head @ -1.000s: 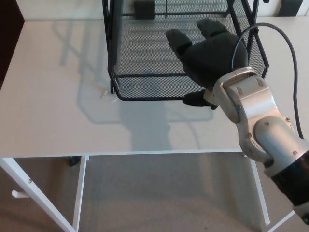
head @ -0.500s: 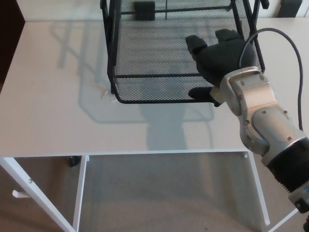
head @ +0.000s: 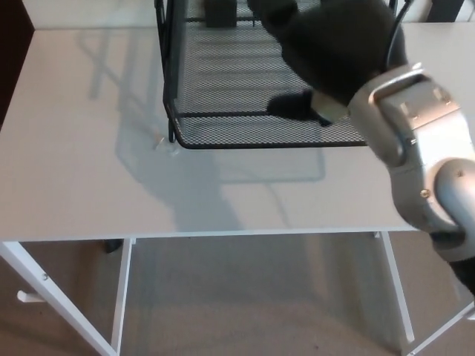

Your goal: The robot walk towards a table in front and then pushes a layer of a file tray back to its original position using its right hand

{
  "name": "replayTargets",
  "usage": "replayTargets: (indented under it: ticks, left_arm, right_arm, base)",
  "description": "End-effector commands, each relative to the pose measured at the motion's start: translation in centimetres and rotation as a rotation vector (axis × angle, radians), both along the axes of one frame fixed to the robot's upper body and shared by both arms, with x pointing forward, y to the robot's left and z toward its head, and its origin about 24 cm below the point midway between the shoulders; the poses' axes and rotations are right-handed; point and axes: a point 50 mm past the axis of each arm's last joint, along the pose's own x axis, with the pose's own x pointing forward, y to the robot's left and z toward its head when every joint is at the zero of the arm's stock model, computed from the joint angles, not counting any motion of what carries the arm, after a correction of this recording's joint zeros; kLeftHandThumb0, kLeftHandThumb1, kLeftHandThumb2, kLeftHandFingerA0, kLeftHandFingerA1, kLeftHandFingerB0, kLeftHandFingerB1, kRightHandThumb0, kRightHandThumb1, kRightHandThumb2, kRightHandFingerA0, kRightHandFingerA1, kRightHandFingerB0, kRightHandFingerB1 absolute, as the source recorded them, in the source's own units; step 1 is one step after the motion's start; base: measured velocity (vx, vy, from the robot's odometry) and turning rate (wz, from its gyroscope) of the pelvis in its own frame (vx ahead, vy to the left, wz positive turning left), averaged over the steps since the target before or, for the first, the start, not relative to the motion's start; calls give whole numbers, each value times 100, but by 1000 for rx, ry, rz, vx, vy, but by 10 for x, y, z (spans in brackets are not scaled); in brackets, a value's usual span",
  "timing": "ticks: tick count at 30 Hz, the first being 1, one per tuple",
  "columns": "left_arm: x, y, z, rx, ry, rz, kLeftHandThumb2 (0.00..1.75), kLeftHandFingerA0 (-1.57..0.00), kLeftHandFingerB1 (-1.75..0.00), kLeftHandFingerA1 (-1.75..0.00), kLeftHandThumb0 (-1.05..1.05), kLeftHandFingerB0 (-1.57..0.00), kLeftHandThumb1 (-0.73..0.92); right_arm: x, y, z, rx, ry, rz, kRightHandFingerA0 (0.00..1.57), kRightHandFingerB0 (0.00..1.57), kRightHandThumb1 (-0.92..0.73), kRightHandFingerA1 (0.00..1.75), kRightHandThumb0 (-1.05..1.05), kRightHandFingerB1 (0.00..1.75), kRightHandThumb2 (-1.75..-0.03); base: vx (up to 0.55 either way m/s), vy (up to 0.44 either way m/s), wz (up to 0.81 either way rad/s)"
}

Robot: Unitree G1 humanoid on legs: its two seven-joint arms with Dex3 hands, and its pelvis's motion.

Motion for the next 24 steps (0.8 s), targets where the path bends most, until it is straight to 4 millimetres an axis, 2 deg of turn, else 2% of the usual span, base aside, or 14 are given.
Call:
replayTargets:
  ticks: [1, 2, 3, 5, 6, 7, 8, 11, 15, 16, 17, 20, 22, 24]
  left_arm:
    - [-4, 4, -2, 41, 43, -18, 81, -61, -48, -57, -44, -39, 54]
    - [-4, 3, -2, 42, 44, -19, 81, -61, -48, -57, -44, -39, 55]
    - [-4, 3, -1, 41, 43, -22, 59, -66, -36, -45, -36, -44, 65]
    - [-4, 3, -2, 35, 41, -23, 59, -66, -36, -46, -36, -44, 64]
    - [-4, 3, -2, 36, 42, -20, 82, -60, -48, -57, -44, -38, 54]
    - [-3, 4, -1, 38, 42, -16, 82, -59, -48, -56, -44, -37, 54]
    - [-2, 5, -1, 37, 44, -15, 81, -60, -48, -56, -43, -37, 54]
    - [-2, 6, -2, 38, 47, -15, 81, -62, -48, -58, -45, -39, 54]
    - [-5, 8, -2, 35, 57, -3, 81, -60, -48, -58, -45, -39, 54]
    - [-6, 9, -2, 26, 60, 1, 81, -59, -48, -57, -43, -38, 54]
    - [-7, 8, -2, 22, 59, 2, 59, -65, -36, -46, -35, -44, 65]
    - [-11, 8, -5, 30, 64, 0, 59, -65, -36, -46, -36, -45, 65]
    - [-13, 7, -6, 30, 71, 8, 59, -66, -36, -45, -35, -44, 65]
    - [-14, 7, -6, 20, 75, 18, 59, -66, -36, -45, -34, -44, 65]
  right_arm:
    - [-25, -5, 50, 97, -20, 92, 0, 0, -62, 9, -84, 7, -97]
    - [-33, -9, 55, 132, -24, 117, 0, 0, -62, 9, -84, 8, -97]
    - [-40, -11, 57, 144, -27, 132, 0, 0, -63, 8, -85, 7, -98]
    - [-56, -17, 56, 156, -29, 159, 0, 0, -65, 7, -87, 6, -99]
    - [-63, -19, 54, 164, -26, 172, 0, 0, -64, 9, -85, 7, -99]
    - [-80, -24, 50, 187, -22, 205, 0, 0, -77, 6, -79, 5, -62]
    - [-95, -30, 45, 210, -23, 237, 0, 0, -62, 10, -84, 9, -98]
    - [-135, -48, 28, 287, -5, 310, 0, 0, -60, 10, -84, 8, -96]
    - [-168, -82, -5, 398, 16, 387, 0, 0, -60, 9, -85, 6, -95]
    - [-178, -90, -13, 413, 20, 369, 0, 0, -62, 6, -87, 5, -97]
    - [-187, -98, -19, 429, 27, 338, 0, 0, -64, 4, -89, 4, -99]
    - [-218, -119, -34, 493, 145, 239, 0, 0, -59, 7, -86, 6, -94]
    - [-243, -129, -42, 607, 216, 130, 0, 0, -55, 18, -76, 13, -92]
    - [-251, -133, -48, 680, 299, 52, 0, 0, -56, 14, -81, 8, -92]
  base:
    - [0, 0, 0]
    - [0, 0, 0]
    - [0, 0, 0]
    - [0, 0, 0]
    - [0, 0, 0]
    - [0, 0, 0]
    - [0, 0, 0]
    - [0, 0, 0]
    - [0, 0, 0]
    - [0, 0, 0]
    - [0, 0, 0]
    - [0, 0, 0]
    - [0, 0, 0]
    - [0, 0, 0]
